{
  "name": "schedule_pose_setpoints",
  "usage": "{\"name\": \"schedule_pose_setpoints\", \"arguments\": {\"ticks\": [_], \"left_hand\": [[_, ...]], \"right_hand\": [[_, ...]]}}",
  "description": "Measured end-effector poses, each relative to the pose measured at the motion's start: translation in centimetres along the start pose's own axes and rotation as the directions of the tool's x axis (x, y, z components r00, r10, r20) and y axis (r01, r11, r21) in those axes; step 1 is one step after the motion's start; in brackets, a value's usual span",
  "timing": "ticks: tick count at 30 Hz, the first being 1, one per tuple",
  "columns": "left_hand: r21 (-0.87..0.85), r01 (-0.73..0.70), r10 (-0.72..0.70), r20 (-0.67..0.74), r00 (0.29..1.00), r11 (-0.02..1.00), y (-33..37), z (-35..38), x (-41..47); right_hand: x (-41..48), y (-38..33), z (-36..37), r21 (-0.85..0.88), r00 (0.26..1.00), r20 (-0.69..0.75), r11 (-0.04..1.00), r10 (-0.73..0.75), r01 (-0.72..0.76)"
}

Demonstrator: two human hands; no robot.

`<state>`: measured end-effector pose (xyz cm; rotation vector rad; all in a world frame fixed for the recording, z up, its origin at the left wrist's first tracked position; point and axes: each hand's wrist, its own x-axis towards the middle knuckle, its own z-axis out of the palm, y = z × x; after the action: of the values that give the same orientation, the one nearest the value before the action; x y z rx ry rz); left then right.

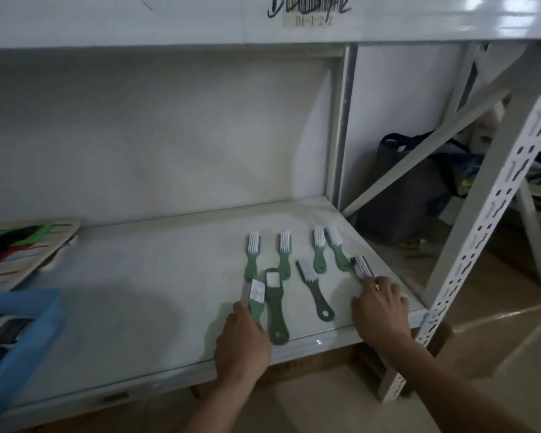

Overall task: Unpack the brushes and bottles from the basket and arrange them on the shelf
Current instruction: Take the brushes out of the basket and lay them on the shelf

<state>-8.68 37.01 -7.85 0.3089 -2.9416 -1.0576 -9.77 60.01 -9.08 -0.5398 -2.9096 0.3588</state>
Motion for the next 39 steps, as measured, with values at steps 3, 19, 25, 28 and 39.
{"name": "schedule_pose_setpoints", "arguments": {"ticks": [3,19,25,28,39], "left_hand": [[-0.071,0.050,-0.050,0.001,0.999,0.996,0.5,0.1,1.0],[-0.211,0.058,-0.053,0.031,0.998,0.976,2.0,2.2,3.3],[-0.022,-0.017,0.017,0.000,1.000,1.000,3.2,1.0,3.2],[0.000,-0.056,0.056,0.047,0.997,0.998,2.4,0.4,3.3],[0.260,-0.403,0.434,-0.074,0.898,0.878,-0.9,-1.1,2.8]], "right_hand": [[-1.2,-4.1,0.3,0.096,0.967,-0.056,0.963,-0.248,0.252],[-2.5,-9.9,1.7,0.339,0.990,-0.066,0.930,-0.128,0.143],[-2.1,-8.8,1.7,0.118,0.972,-0.038,0.964,-0.234,0.236],[-2.3,-8.8,1.7,0.143,0.971,-0.042,0.961,-0.233,0.237],[-5.1,-10.2,0.3,0.239,0.974,-0.119,0.947,-0.190,0.214]]}}
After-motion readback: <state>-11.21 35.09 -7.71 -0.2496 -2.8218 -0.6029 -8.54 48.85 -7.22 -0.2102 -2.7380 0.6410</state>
